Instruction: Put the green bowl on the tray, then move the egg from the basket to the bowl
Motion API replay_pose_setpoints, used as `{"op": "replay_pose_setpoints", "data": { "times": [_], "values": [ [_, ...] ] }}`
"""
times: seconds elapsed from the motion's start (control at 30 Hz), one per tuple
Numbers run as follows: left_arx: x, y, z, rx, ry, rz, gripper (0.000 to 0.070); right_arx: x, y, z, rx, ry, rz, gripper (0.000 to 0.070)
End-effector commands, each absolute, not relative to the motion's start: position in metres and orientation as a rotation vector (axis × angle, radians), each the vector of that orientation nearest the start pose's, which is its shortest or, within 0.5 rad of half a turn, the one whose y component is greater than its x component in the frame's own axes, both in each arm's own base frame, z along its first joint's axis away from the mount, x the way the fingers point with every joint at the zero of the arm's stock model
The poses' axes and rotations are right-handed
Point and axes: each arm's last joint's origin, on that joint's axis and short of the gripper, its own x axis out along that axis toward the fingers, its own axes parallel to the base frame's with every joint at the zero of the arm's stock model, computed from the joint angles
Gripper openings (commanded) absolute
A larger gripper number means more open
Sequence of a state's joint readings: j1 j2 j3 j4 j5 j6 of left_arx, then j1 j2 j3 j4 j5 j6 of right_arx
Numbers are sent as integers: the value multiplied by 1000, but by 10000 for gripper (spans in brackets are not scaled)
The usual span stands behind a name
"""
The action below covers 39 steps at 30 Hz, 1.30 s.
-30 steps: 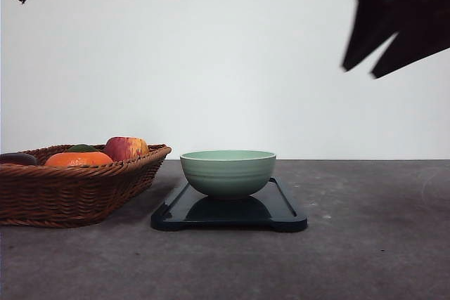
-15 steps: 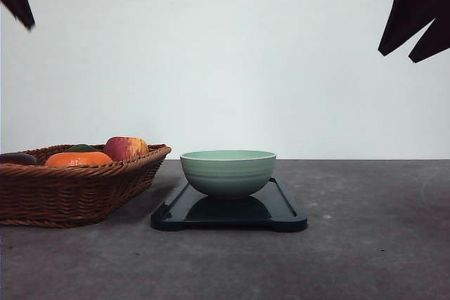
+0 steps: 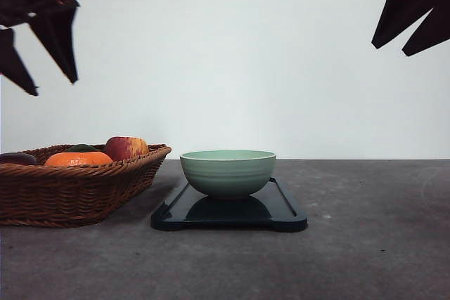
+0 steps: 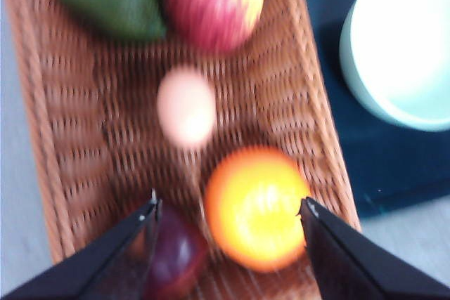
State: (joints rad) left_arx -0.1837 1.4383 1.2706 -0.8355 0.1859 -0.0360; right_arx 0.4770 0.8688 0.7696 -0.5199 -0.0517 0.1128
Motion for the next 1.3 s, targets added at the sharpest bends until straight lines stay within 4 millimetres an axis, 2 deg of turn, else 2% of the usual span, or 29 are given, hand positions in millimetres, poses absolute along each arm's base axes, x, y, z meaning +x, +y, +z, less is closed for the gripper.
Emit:
{"op": "replay_pose_setpoints", "data": {
  "times": [0.0,0.27,0.63,1.27],
  "values": [
    [296,-63,303,5,1006,-330,405,159,85,286,-7,632,477,292],
    [328,-80,285,71,1035,-321,443,159,85,286,-7,633,476,292],
    [353,-87,250,71,1072,-274,443,159,85,286,-6,625,476,292],
    [373,-92,198,88,1189,-256,441,161,86,290,4,584,480,292]
  ]
}}
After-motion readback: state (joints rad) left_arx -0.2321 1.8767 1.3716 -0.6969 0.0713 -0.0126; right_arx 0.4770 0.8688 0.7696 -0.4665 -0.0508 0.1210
